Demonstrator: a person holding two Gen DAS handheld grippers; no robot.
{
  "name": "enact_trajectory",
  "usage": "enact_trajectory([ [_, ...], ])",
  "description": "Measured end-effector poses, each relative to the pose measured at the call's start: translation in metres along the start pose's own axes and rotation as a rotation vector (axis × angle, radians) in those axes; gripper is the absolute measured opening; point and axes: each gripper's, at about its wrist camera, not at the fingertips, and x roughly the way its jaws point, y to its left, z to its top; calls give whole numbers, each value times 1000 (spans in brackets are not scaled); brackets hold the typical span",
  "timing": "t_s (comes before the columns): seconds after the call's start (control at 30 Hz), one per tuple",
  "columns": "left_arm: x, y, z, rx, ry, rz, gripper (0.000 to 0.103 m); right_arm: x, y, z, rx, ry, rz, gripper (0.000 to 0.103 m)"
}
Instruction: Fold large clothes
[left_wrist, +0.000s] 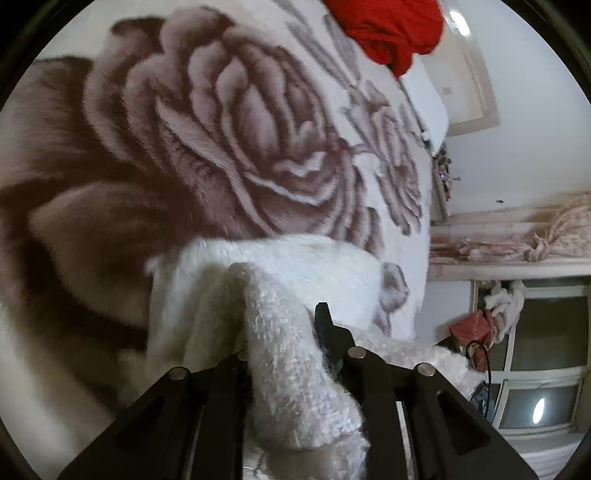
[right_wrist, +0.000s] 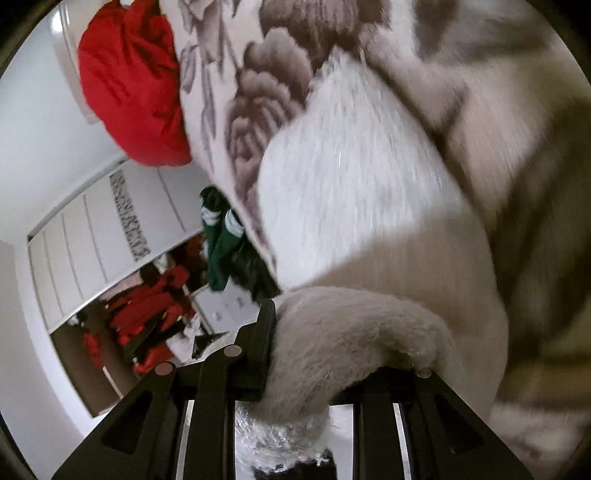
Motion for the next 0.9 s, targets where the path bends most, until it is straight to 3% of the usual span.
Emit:
enact_trajectory([
  [0.17,13,-4,18,-25,42,43,17,17,-20,47,96,-19,-13,20],
  [0.27,-9,-21,15,-2,20,-4,18,4,-16,50,96,13,14,23],
  [0.33,-20,-33,14,16,-16,-45,25,-6,-2,43,54,39,71,30],
  [0.37,-24,-38,12,14,-28,-87,35,-8,2,41,46,42,95,36],
  [0.4,-25,-41,13,6,-33,-136,63,-12,7,39,37,44,123,39],
  [0.47,-19,-46,16,16,-43,-175,103,-16,13,39,41,26,171,61],
  [0.53,-11,-50,23,31,-62,-120,103,-20,11,41,63,7,213,74],
  [0.67,-9,-56,24,57,-77,-75,103,-41,17,50,26,-93,282,77],
  [0.73,-20,-62,16,104,-116,0,103,-59,32,50,-73,-120,190,77],
  [0.8,-36,-67,1,169,-177,93,103,-72,49,40,-246,-141,-24,81],
  [0.83,-42,-67,-7,188,-203,143,103,-74,53,33,-331,-130,-132,82],
  [0.9,-55,-62,-26,214,-252,230,103,-66,45,25,-416,-62,-254,83],
])
